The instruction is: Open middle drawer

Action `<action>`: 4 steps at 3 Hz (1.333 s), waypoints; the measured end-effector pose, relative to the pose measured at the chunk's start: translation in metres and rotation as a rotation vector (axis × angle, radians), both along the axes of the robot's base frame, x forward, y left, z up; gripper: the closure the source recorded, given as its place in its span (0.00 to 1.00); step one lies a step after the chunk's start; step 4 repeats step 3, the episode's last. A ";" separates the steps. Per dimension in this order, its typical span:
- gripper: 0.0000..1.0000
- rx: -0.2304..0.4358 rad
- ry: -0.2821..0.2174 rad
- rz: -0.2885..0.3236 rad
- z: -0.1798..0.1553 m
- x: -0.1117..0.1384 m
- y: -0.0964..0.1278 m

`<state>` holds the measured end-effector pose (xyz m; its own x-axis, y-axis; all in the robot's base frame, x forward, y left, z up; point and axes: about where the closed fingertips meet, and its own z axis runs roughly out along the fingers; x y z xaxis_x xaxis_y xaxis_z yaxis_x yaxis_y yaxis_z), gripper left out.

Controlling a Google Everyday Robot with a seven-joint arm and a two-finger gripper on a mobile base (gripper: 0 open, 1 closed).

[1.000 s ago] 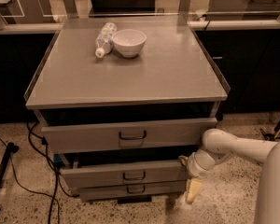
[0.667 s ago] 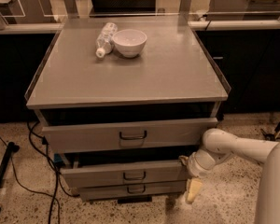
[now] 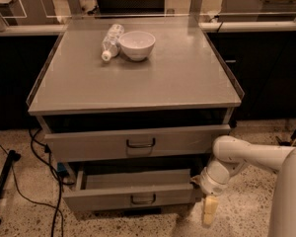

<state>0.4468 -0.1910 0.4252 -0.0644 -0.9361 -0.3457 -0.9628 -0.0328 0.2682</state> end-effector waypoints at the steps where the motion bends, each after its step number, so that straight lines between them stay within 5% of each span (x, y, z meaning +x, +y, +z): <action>1: 0.00 -0.031 0.080 0.021 0.012 -0.023 -0.005; 2: 0.00 -0.058 0.157 0.036 0.019 -0.040 -0.012; 4: 0.00 -0.058 0.157 0.036 0.019 -0.040 -0.012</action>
Offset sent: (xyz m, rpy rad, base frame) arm -0.0538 -0.0206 0.0306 -0.0907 0.2261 0.0465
